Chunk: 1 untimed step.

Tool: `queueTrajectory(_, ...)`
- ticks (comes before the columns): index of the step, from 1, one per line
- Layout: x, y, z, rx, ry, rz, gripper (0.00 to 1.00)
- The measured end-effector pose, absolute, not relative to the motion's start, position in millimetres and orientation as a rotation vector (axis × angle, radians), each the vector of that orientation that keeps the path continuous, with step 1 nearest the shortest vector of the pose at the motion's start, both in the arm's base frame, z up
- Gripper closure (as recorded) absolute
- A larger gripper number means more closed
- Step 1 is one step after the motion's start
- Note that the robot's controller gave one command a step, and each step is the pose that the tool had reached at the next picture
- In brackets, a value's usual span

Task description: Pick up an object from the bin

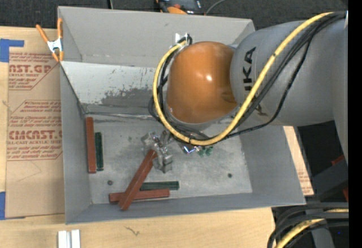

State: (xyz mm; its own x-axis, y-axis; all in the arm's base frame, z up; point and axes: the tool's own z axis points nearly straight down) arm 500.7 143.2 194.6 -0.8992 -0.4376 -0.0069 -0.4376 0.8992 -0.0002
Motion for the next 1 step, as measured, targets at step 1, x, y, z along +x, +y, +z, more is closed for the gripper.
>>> queueTrajectory(1, 583.2, 137.1, 228.2, -1.15, 2.917, 0.0, 1.0)
